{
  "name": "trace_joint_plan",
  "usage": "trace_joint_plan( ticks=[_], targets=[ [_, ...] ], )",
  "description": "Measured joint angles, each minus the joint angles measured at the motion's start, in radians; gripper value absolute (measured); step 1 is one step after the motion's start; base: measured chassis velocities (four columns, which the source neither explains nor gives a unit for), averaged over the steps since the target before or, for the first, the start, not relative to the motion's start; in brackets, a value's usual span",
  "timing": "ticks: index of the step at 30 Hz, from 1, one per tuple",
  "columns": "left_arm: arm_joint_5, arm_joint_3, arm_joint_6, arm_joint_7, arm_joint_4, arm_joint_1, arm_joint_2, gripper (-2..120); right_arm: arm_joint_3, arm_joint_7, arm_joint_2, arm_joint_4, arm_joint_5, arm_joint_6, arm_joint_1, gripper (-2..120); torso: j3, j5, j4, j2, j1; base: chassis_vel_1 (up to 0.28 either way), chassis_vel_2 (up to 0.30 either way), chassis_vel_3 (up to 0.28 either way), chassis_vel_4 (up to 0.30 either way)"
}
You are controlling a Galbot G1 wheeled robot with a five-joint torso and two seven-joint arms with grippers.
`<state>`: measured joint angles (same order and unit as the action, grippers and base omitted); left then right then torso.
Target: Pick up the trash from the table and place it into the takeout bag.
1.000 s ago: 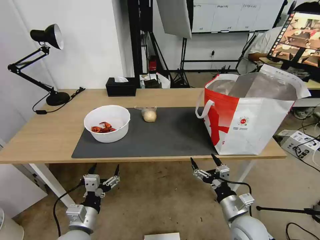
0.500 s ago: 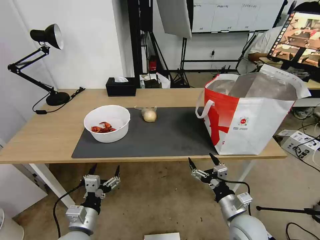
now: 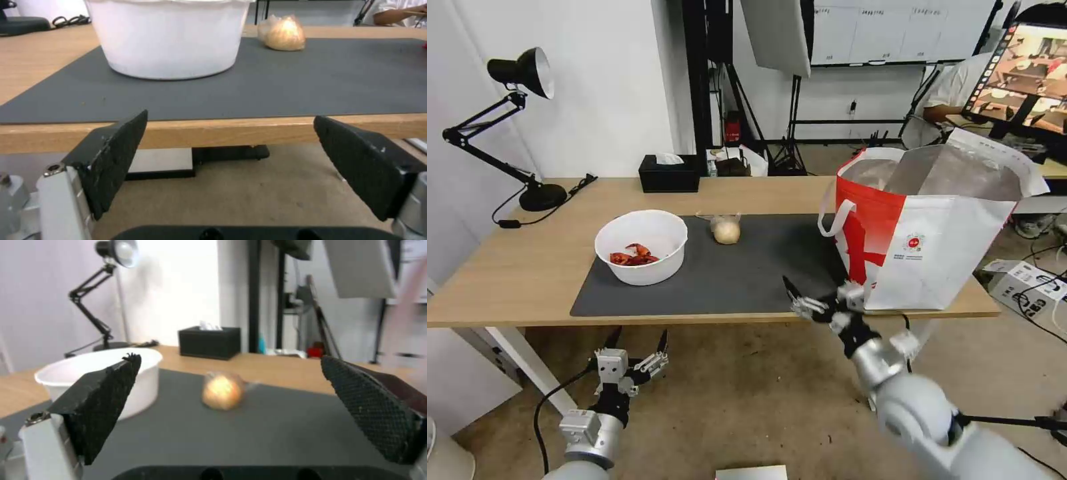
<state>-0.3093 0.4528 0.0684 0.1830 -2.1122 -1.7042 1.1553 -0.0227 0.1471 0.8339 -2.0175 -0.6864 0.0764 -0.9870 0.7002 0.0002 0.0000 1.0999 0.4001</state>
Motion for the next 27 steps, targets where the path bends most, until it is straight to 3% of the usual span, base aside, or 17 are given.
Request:
trace_joint_plan(
  ticks=[7, 14, 18, 20, 24, 27],
  targets=[
    [0.004, 0.007, 0.004, 0.0, -0.004, -0.01, 0.003, 100, -0.151, 0.038, 0.052, 0.126, -0.029, -0.021, 0.221, 100, 0.0, -0.0002, 0.0, 0.0, 0.0, 0.0, 0.0, 0.0, 0.0],
    [0.004, 0.015, 0.006, -0.001, -0.005, -0.02, 0.003, 100, -0.283, 0.101, 0.224, 0.379, -0.067, -0.042, 0.476, 100, 0.0, -0.0004, 0.0, 0.0, 0.0, 0.0, 0.0, 0.0, 0.0],
    [0.004, 0.013, 0.006, -0.002, 0.002, -0.014, 0.004, 100, -0.318, 0.119, 0.288, 0.472, -0.077, -0.06, 0.548, 100, 0.0, -0.0006, 0.0002, 0.0, 0.0, 0.0, 0.0, 0.0, 0.0],
    [0.004, 0.012, 0.006, -0.002, 0.009, -0.007, 0.005, 100, -0.347, 0.127, 0.36, 0.587, -0.088, -0.083, 0.611, 100, 0.0, -0.0003, 0.0002, 0.0, 0.0, 0.0, 0.0, 0.0, 0.0],
    [0.003, 0.011, 0.006, -0.002, 0.013, -0.005, 0.006, 100, -0.359, 0.13, 0.418, 0.69, -0.096, -0.118, 0.657, 100, 0.0, -0.0004, 0.0001, 0.0, 0.0, 0.0, 0.0, 0.0, 0.0],
    [0.001, 0.014, 0.007, -0.001, 0.02, -0.004, 0.007, 100, -0.375, 0.121, 0.496, 0.833, -0.097, -0.178, 0.713, 100, 0.0, -0.0005, 0.0001, 0.0, 0.0, 0.0, 0.0, 0.0, 0.0]
  ],
)
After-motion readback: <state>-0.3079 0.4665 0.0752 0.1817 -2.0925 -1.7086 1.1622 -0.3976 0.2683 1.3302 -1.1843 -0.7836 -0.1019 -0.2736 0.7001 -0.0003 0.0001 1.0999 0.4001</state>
